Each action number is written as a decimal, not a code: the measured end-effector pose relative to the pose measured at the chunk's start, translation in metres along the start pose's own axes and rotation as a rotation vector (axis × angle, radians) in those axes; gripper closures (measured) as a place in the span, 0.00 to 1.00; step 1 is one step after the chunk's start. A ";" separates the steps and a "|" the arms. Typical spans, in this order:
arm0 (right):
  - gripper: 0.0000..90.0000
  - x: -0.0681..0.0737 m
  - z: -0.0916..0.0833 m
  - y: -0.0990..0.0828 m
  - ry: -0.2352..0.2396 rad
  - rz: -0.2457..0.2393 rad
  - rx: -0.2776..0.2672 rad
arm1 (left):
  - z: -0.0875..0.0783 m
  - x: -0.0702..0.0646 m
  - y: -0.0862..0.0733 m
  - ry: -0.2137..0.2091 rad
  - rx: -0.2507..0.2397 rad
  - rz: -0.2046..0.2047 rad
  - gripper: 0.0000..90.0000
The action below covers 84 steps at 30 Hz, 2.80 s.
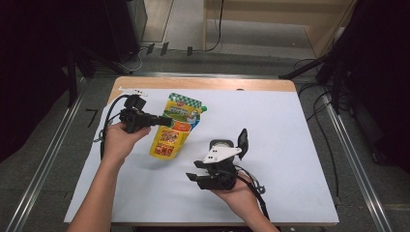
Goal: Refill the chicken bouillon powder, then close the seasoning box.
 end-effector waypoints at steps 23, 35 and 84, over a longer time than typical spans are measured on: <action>0.60 -0.013 -0.008 0.006 -0.022 0.004 0.002 | -0.028 -0.012 -0.057 0.004 -0.039 0.018 0.95; 0.60 -0.013 -0.008 0.005 -0.022 0.008 0.006 | -0.034 -0.011 -0.068 0.010 -0.041 0.033 0.83; 1.00 -0.052 -0.050 0.025 -0.014 0.115 0.080 | -0.093 -0.012 -0.091 0.081 -0.077 -0.027 0.51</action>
Point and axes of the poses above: each handheld gripper's, and its own axes: z roughly forward along the jaws, y roughly out of its top, x roughly to its left, the point moved 2 cm from there along z, roughly forward along the jaws, and after that the axes turned 12 degrees about -y, right-handed, at the moved point
